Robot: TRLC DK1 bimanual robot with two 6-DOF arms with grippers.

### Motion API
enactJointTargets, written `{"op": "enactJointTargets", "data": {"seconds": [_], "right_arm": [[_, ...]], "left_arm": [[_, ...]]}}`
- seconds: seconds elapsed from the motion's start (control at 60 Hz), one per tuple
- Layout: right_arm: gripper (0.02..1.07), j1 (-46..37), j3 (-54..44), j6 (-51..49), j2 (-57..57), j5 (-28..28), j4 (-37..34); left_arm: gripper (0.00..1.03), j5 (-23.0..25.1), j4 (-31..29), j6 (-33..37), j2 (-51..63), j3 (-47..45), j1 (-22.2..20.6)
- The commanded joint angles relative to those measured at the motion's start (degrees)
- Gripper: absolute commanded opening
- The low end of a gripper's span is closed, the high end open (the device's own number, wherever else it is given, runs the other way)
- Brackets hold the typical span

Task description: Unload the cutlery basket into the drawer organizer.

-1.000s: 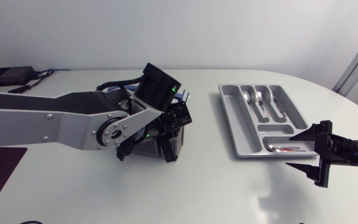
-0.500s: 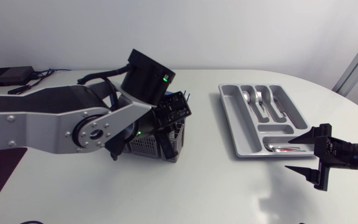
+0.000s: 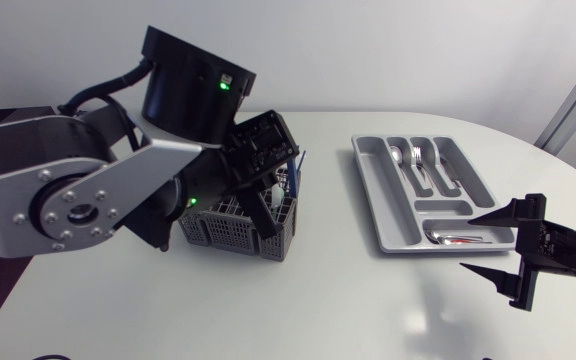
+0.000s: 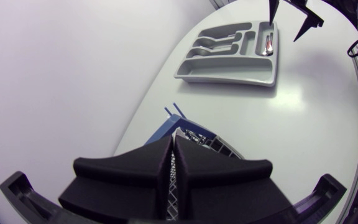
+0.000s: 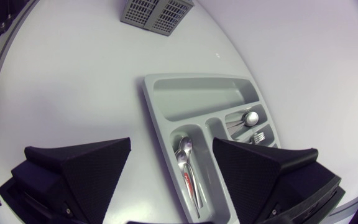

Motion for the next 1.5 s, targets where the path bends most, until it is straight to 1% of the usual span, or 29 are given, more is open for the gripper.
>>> {"op": "enactJointTargets", "data": {"seconds": [0.0, 0.067, 0.167, 0.233, 0.317, 0.45, 0.483, 0.583, 0.633, 0.717, 0.783, 0.883, 0.95, 1.017, 1.083, 1.133, 1.2, 1.283, 1.45, 1.483], "right_arm": [[0.97, 0.56, -1.8, 3.73, -4.02, -1.92, -1.08], [0.98, 1.61, -2.23, 8.04, -7.45, -3.5, -1.08], [0.98, 4.6, -3.38, 14.63, -12.73, -3.59, -0.9], [0.98, 7.06, -3.9, 20.43, -16.94, -3.76, -0.11], [0.98, 10.31, -4.43, 29.93, -20.81, -3.67, 3.4], [0.98, 16.64, -5.05, 41.88, -26.79, -2.36, 5.95], [0.98, 18.4, -5.13, 45.75, -27.93, -2.0, 6.74], [0.98, 23.94, -5.13, 55.5, -31.01, 0.98, 9.21], [0.97, 27.28, -5.31, 59.46, -32.33, 3.53, 10.7], [0.91, 33.69, -6.19, 65.26, -33.73, 9.95, 14.39], [0.9, 38.88, -6.63, 67.63, -33.64, 14.17, 15.89], [0.88, 44.85, -7.77, 71.23, -33.38, 21.29, 20.54], [0.87, 48.11, -7.77, 72.38, -32.5, 24.27, 22.13], [0.86, 50.57, -7.24, 73.08, -30.66, 26.82, 23.62], [0.79, 52.41, -6.54, 73.96, -28.37, 28.58, 25.38], [0.78, 53.38, -6.1, 74.49, -27.14, 29.9, 26.52], [0.67, 56.54, -5.05, 75.01, -24.59, 33.85, 28.45], [0.61, 57.33, -3.9, 75.63, -22.13, 35.35, 29.86], [0.61, 57.33, -2.06, 75.98, -18.61, 36.49, 32.06], [0.59, 57.42, -1.8, 75.98, -18.0, 36.49, 32.32]], "left_arm": [[0.03, -1.29, 1.9, 0.11, -2.33, -0.36, -1.0], [0.03, -1.73, 1.81, -1.38, -2.68, 0.87, -1.0], [0.03, -1.73, 1.72, -2.7, -2.68, 2.01, -0.82], [0.03, -1.64, 0.49, -5.07, -2.85, 3.5, -0.82], [0.03, -0.24, -1.26, -9.29, -1.71, 5.53, -0.21], [0.03, 1.26, -3.37, -14.12, -0.66, 8.16, 0.06], [0.03, 2.49, -4.25, -15.53, -0.66, 8.95, 0.41], [0.03, 6.53, -6.63, -22.03, 0.31, 11.41, 1.82], [0.03, 8.82, -7.42, -25.64, 1.63, 12.65, 2.7], [0.03, 12.07, -7.86, -30.47, 4.0, 13.88, 3.49], [0.03, 15.23, -7.86, -34.25, 5.58, 14.49, 3.93], [0.03, 18.57, -7.68, -38.65, 7.43, 15.11, 4.37], [0.03, 19.72, -7.07, -40.58, 8.4, 15.11, 4.45], [0.03, 21.21, -5.04, -41.99, 8.57, 14.75, 4.63], [0.03, 21.83, -4.43, -42.95, 8.92, 15.28, 4.63], [0.03, 22.35, -4.43, -43.57, 9.28, 15.9, 4.72], [0.03, 23.06, -4.43, -44.45, 9.89, 16.42, 4.63], [0.03, 23.93, -4.25, -44.97, 10.42, 16.51, 4.54], [0.03, 24.55, -3.9, -45.24, 11.56, 16.34, 4.28], [0.03, 24.64, -3.81, -45.24, 11.74, 16.25, 4.28]]}}
